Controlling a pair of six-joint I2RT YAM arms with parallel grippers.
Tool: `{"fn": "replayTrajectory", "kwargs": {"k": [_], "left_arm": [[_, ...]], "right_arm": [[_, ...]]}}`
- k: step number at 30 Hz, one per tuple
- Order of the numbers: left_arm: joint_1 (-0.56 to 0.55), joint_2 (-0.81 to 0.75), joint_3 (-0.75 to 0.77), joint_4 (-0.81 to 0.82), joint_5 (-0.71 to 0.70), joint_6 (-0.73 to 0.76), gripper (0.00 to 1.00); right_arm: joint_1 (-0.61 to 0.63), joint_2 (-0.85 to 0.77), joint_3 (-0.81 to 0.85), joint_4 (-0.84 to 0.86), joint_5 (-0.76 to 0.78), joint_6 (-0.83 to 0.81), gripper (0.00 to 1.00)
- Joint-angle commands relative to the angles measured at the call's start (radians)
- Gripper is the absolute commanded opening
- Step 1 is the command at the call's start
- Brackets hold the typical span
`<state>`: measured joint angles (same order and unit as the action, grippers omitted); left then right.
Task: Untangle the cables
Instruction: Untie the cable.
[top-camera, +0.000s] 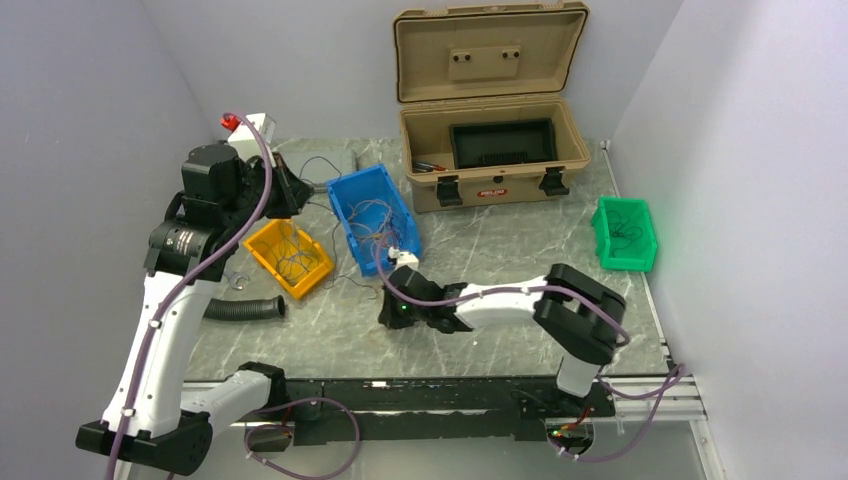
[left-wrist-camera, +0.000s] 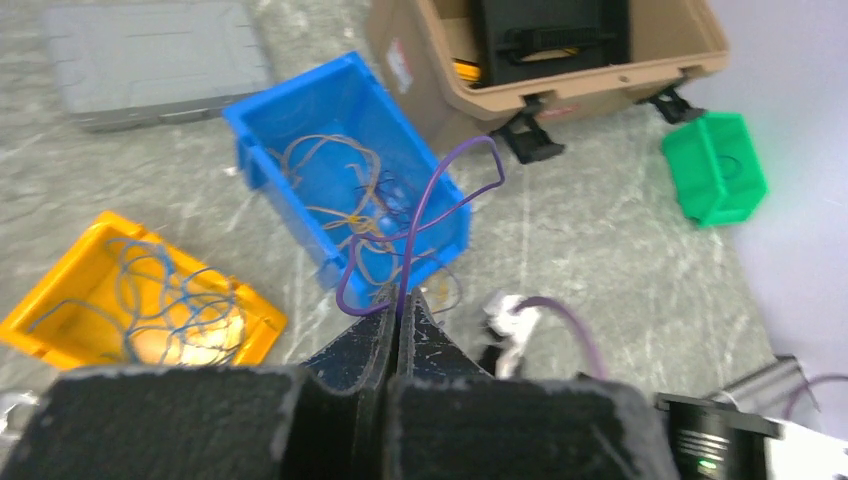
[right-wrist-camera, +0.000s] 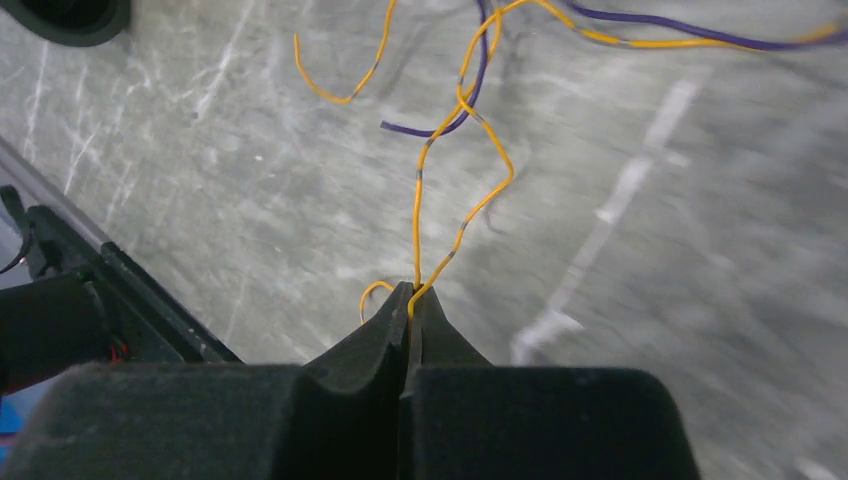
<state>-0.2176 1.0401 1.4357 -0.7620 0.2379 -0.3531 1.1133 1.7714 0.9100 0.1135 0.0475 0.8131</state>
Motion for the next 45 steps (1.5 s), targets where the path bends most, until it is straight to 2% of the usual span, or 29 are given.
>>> {"fn": "replayTrajectory", "kwargs": {"k": [1, 7, 10, 12, 15, 21, 24, 26, 28, 33, 34, 35, 36, 37, 38, 39, 41, 45], "left_arm": [[0.002, -0.031, 0.062, -0.047, -0.200, 0.040, 0.00], [0.006, -0.065, 0.047, -0.085, -0.457, 0.038, 0.00], [0.009, -0.084, 0.024, -0.086, -0.530, 0.022, 0.00], [0.009, -0.092, 0.014, -0.093, -0.568, 0.008, 0.00], [0.011, -0.103, 0.001, -0.096, -0.600, -0.007, 0.00], [0.011, -0.098, 0.029, -0.163, -0.737, -0.057, 0.00], [0.012, -0.116, 0.045, -0.179, -0.788, -0.070, 0.00], [0.012, -0.148, 0.028, -0.124, -0.679, -0.026, 0.00], [0.011, -0.182, -0.001, -0.053, -0.483, 0.005, 0.00], [0.011, -0.180, 0.018, -0.041, -0.181, -0.002, 0.00], [0.011, -0.172, 0.030, -0.055, -0.136, 0.002, 0.00], [0.011, -0.164, 0.042, -0.068, -0.095, 0.008, 0.00], [0.011, -0.156, 0.050, -0.083, -0.058, 0.011, 0.00], [0.011, -0.153, 0.054, -0.094, -0.031, 0.014, 0.00], [0.010, -0.152, 0.055, -0.101, -0.011, 0.018, 0.00], [0.009, -0.153, 0.050, -0.104, -0.002, 0.019, 0.00], [0.009, -0.171, 0.031, -0.102, -0.001, 0.024, 0.00], [0.009, -0.191, -0.007, -0.091, 0.035, 0.031, 0.00]], "right_arm": [[-0.056, -0.205, -0.097, -0.125, 0.186, 0.078, 0.00], [-0.299, -0.679, -0.320, -0.430, 0.395, 0.168, 0.00], [-0.431, -0.910, -0.337, -0.596, 0.507, 0.131, 0.00], [-0.515, -1.009, -0.321, -0.672, 0.551, 0.082, 0.00], [-0.606, -1.055, -0.265, -0.758, 0.605, 0.038, 0.00], [-0.662, -1.034, -0.164, -0.898, 0.769, 0.087, 0.00], [-0.682, -1.037, -0.154, -0.895, 0.787, 0.075, 0.00], [-0.688, -1.053, -0.171, -0.806, 0.686, -0.030, 0.00], [-0.686, -1.074, -0.196, -0.705, 0.520, -0.147, 0.00], [-0.687, -1.062, -0.233, -0.536, 0.125, -0.277, 0.00], [-0.687, -1.044, -0.239, -0.506, 0.049, -0.298, 0.02], [-0.685, -1.022, -0.243, -0.481, -0.019, -0.312, 0.27], [-0.685, -0.994, -0.240, -0.469, -0.072, -0.321, 0.65], [-0.680, -0.964, -0.234, -0.458, -0.112, -0.333, 0.86], [-0.673, -0.931, -0.228, -0.434, -0.164, -0.348, 0.91], [-0.660, -0.903, -0.220, -0.412, -0.194, -0.361, 0.91], [-0.607, -0.838, -0.204, -0.358, -0.226, -0.381, 0.88], [-0.454, -0.682, -0.141, -0.271, -0.158, -0.406, 0.80]]}}
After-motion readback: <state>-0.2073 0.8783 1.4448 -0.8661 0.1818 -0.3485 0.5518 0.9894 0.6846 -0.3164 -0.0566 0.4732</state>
